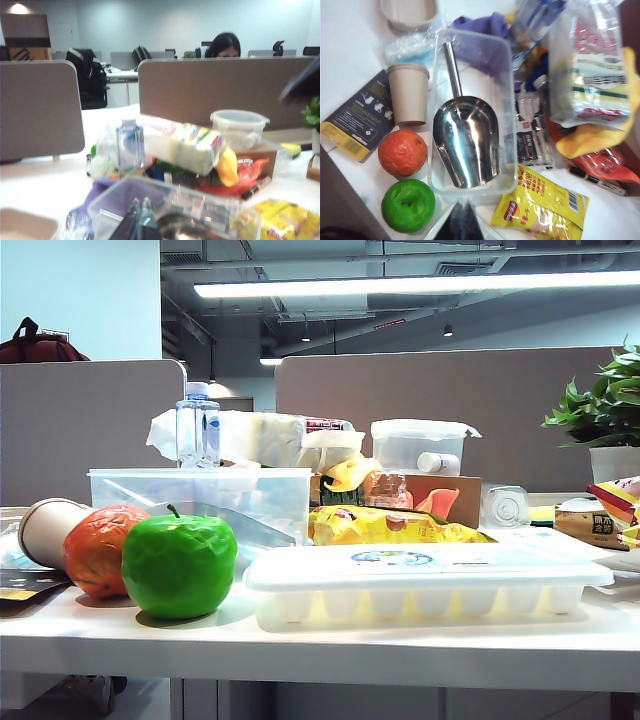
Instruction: Pick up the metal ice scoop from the table and place it inside the transparent plastic box.
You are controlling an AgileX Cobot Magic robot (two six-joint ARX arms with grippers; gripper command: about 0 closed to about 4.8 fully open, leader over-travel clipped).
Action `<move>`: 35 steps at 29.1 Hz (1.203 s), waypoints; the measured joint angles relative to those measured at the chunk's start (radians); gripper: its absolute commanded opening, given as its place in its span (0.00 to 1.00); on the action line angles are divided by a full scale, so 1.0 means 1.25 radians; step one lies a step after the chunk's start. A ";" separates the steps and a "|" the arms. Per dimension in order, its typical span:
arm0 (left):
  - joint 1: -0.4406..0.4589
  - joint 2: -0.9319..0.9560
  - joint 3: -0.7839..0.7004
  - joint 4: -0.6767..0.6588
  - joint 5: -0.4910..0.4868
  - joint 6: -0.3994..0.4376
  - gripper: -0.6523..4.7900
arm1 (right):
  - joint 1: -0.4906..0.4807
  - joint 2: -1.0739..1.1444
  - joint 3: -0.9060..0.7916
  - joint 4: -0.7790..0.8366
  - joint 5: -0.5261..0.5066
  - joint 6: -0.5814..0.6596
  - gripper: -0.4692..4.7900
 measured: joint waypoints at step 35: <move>0.051 -0.145 -0.302 -0.120 0.002 -0.001 0.11 | 0.276 -0.215 0.000 -0.042 0.363 0.232 0.08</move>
